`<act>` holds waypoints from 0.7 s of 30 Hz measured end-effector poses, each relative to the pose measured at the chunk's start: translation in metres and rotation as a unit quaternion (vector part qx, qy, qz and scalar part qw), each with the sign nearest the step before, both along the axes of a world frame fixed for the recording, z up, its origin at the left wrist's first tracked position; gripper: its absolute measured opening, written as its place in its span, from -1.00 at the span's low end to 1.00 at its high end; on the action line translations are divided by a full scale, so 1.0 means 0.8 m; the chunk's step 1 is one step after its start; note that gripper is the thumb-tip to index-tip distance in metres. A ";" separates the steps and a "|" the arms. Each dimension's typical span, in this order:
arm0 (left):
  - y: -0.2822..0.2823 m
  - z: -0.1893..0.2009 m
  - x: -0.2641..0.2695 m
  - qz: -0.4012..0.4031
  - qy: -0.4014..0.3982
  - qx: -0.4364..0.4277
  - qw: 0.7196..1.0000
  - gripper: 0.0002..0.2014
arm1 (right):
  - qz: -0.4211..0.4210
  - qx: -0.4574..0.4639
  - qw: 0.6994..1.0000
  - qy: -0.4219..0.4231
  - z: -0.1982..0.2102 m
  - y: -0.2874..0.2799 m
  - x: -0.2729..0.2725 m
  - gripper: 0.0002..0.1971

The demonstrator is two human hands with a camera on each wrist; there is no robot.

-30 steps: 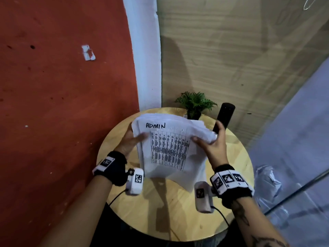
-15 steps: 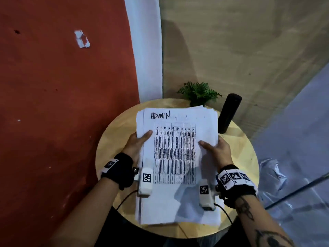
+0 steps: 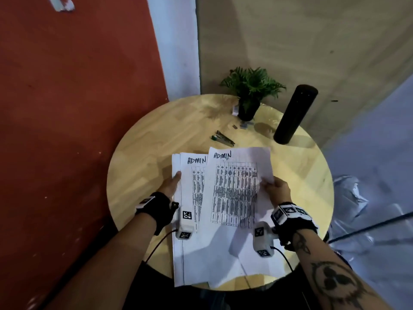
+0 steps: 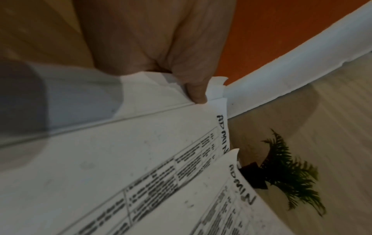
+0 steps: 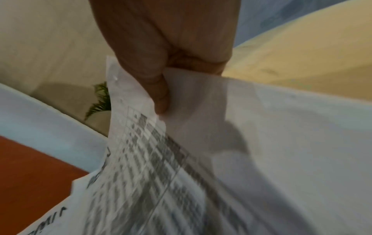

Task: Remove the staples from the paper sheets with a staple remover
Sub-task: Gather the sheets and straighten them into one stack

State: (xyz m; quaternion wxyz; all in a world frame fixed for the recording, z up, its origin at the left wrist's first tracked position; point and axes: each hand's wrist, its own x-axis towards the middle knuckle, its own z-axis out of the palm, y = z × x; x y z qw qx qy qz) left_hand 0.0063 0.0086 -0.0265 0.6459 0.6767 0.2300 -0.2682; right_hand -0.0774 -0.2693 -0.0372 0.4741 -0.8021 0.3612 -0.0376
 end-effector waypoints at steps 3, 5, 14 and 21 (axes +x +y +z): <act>0.003 -0.016 0.007 0.001 0.005 0.028 1.000 -0.61 | 0.055 0.007 0.994 0.093 -0.020 0.005 0.000 -0.65; 0.011 -0.039 0.018 0.016 0.004 0.043 0.999 -0.75 | 0.083 -0.002 0.989 0.126 -0.029 0.013 0.002 -0.60; 0.011 -0.063 0.014 -0.026 -0.184 0.213 0.959 -0.39 | 0.123 -0.091 0.966 0.207 -0.044 0.033 0.022 -0.38; -0.013 -0.059 0.003 -0.091 -0.190 0.212 0.954 -0.61 | 0.115 -0.091 0.966 0.212 -0.048 0.034 0.021 -0.31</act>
